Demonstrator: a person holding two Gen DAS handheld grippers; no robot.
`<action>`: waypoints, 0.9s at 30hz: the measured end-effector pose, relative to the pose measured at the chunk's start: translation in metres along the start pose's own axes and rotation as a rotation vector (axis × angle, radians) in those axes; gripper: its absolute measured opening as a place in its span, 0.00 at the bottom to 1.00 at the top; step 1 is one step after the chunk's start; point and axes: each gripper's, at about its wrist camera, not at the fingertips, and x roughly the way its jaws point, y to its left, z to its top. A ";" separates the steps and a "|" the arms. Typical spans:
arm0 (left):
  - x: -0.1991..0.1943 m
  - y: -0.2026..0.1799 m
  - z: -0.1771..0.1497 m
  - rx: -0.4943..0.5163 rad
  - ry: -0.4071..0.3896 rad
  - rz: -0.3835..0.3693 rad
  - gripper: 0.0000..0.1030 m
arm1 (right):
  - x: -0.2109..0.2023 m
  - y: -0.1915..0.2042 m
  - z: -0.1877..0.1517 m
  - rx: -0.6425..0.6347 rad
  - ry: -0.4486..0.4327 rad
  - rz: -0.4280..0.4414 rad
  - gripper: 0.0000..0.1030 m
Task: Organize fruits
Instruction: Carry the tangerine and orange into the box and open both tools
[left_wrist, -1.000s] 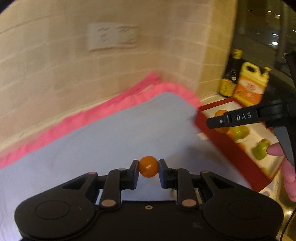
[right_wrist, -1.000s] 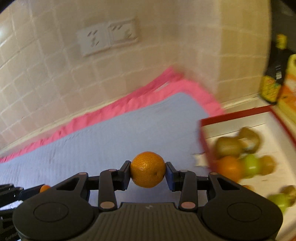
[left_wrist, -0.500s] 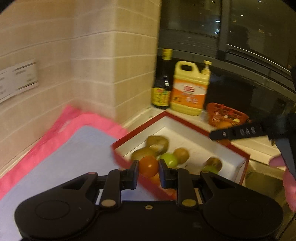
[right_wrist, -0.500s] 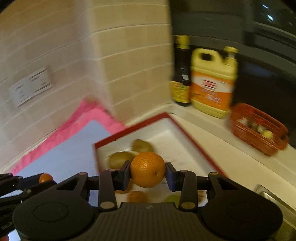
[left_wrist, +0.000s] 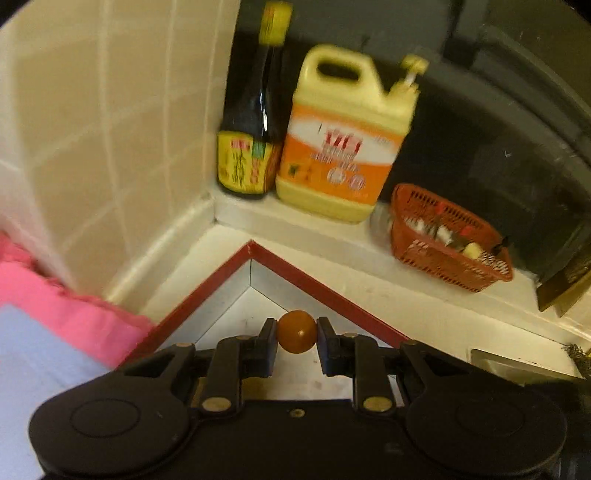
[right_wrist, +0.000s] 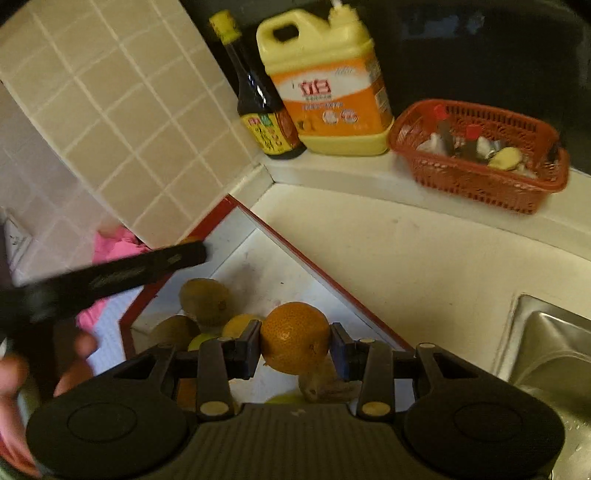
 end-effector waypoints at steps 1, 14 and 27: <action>0.011 0.003 0.002 -0.005 0.018 -0.007 0.25 | 0.009 0.004 0.000 -0.009 0.014 -0.010 0.40; 0.068 0.018 0.007 -0.012 0.101 0.009 0.25 | 0.068 0.037 0.000 -0.187 0.120 -0.147 0.40; 0.068 0.022 0.003 -0.025 0.113 0.018 0.49 | 0.071 0.042 -0.003 -0.226 0.133 -0.190 0.41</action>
